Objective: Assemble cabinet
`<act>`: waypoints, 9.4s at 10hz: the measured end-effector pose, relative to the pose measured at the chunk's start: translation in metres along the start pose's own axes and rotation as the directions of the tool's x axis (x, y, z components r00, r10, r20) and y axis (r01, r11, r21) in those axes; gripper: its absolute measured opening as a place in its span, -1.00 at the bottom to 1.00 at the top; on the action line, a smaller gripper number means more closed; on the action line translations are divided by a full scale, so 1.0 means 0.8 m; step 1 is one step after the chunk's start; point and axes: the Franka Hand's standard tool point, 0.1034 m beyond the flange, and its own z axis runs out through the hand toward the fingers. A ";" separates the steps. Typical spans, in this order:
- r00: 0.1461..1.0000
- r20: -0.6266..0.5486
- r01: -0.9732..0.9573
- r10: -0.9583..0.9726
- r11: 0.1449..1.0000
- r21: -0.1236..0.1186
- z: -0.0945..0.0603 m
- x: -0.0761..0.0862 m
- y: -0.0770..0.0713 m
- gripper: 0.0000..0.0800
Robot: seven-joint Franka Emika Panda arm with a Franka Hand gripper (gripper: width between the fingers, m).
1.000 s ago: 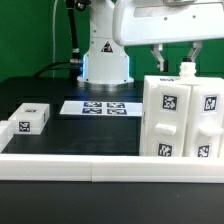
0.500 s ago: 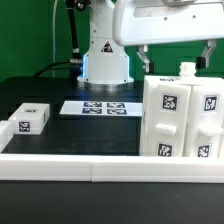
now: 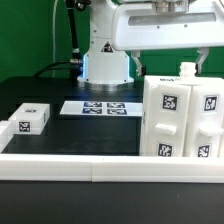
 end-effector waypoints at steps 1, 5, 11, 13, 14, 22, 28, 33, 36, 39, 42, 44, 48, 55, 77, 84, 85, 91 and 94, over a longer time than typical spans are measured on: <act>1.000 0.012 -0.010 0.010 1.000 -0.003 0.006 -0.007 0.007 0.99; 1.000 0.011 -0.009 0.009 1.000 -0.003 0.006 -0.006 0.010 0.99; 1.000 0.002 0.012 -0.012 0.999 -0.039 0.029 -0.025 0.132 0.99; 1.000 0.009 -0.001 0.002 0.999 -0.041 0.034 -0.026 0.174 0.99; 1.000 0.008 0.010 -0.010 0.999 -0.043 0.033 -0.025 0.183 0.99; 0.997 0.035 0.076 -0.074 0.995 -0.070 0.045 -0.050 0.305 0.99; 0.994 0.043 0.107 -0.104 0.990 -0.095 0.076 -0.068 0.326 0.99; 0.990 0.059 0.131 -0.125 0.985 -0.112 0.100 -0.077 0.338 0.99; 0.990 0.068 0.134 -0.126 0.984 -0.118 0.110 -0.083 0.342 0.92; 0.990 0.067 0.134 -0.127 0.984 -0.119 0.110 -0.082 0.342 0.39; 0.990 0.067 0.134 -0.127 0.984 -0.119 0.110 -0.082 0.342 0.40; 0.990 0.067 0.134 -0.127 0.984 -0.119 0.110 -0.082 0.342 0.40; 0.998 0.024 0.064 -0.063 0.995 -0.079 0.052 -0.060 0.283 0.40; 0.992 0.069 -0.103 0.107 0.993 -0.061 -0.025 0.018 0.135 0.40; 0.982 0.054 -0.180 0.184 0.981 -0.065 -0.075 0.100 -0.016 0.40; 0.987 0.041 -0.154 0.158 0.985 -0.074 -0.056 0.115 -0.021 0.40; 0.987 0.044 -0.148 0.152 0.986 -0.076 -0.053 0.115 -0.020 0.40; 0.991 -0.034 -0.130 0.129 0.990 -0.053 -0.053 0.120 -0.020 0.40; 0.987 -0.036 -0.156 0.155 0.986 -0.052 -0.053 0.120 -0.020 0.40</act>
Offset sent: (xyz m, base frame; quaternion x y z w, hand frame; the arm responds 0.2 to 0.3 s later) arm 0.0000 -0.0110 0.0000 0.0000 0.0000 0.0000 1.0000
